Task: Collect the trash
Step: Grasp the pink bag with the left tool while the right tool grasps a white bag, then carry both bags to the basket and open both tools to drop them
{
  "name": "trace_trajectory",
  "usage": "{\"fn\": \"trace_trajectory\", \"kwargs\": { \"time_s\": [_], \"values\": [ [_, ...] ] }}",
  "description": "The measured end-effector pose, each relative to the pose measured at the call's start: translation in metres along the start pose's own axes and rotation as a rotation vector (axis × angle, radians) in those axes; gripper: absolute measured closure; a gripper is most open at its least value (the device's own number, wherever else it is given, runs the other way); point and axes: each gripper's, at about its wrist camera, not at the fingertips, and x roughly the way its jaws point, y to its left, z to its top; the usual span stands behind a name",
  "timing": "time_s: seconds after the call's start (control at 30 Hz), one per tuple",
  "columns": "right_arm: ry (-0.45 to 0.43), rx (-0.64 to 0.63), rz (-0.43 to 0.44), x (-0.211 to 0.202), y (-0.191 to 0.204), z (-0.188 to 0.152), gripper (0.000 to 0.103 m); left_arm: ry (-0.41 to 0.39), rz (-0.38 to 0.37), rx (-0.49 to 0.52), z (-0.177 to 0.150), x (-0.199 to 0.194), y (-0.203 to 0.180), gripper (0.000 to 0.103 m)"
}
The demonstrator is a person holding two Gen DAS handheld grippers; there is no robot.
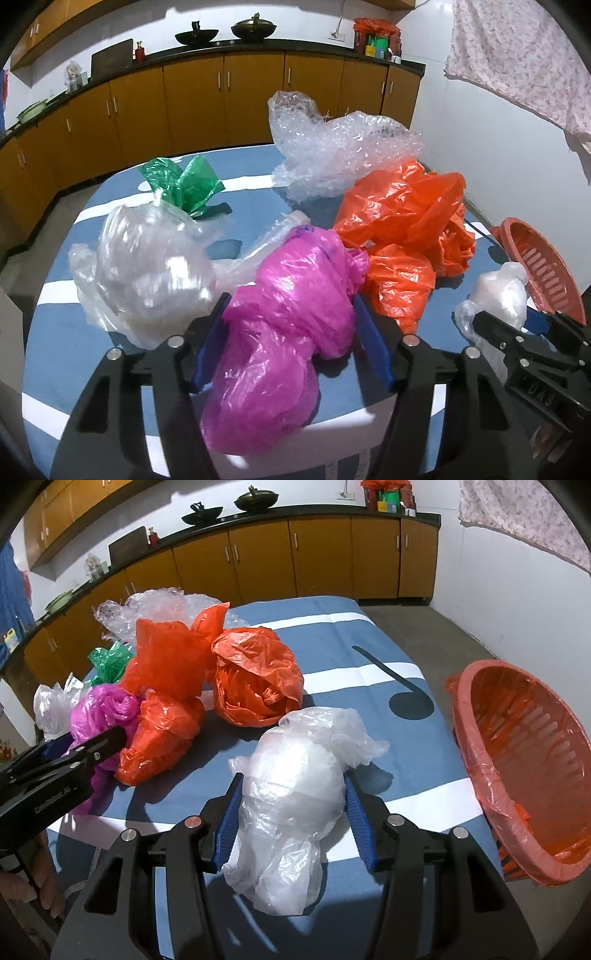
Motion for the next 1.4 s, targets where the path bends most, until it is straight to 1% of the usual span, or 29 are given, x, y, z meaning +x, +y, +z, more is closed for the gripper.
{"fn": "trace_trajectory", "kwargs": {
  "time_s": [0.07, 0.13, 0.27, 0.5, 0.73, 0.9, 1.2, 1.4],
  "values": [
    [0.001, -0.005, 0.001, 0.000, 0.000, -0.001, 0.050, -0.004, 0.000, 0.006, -0.001, -0.001, -0.002, 0.047],
    [-0.009, -0.008, 0.000, -0.003, 0.001, -0.001, 0.050, -0.011, 0.001, 0.013, -0.002, -0.003, -0.003, 0.050],
    [-0.029, -0.015, -0.003, -0.010, 0.002, -0.002, 0.052, -0.027, 0.005, 0.021, -0.006, -0.010, -0.003, 0.053],
    [-0.058, -0.024, 0.000, -0.023, 0.002, -0.002, 0.053, -0.071, 0.011, -0.002, -0.012, -0.032, 0.002, 0.055],
    [-0.093, -0.031, 0.011, -0.039, 0.002, -0.001, 0.053, -0.109, 0.021, -0.027, -0.011, -0.057, 0.007, 0.055],
    [-0.124, -0.043, 0.007, -0.052, 0.002, -0.001, 0.053, -0.136, 0.008, -0.052, -0.011, -0.076, 0.009, 0.054],
    [-0.199, -0.060, -0.019, -0.081, -0.001, -0.001, 0.053, -0.167, -0.017, -0.047, -0.012, -0.098, -0.005, 0.054],
    [-0.238, -0.050, -0.043, -0.097, -0.007, -0.004, 0.053, -0.187, -0.038, -0.029, -0.010, -0.109, -0.022, 0.054]
  ]
}}
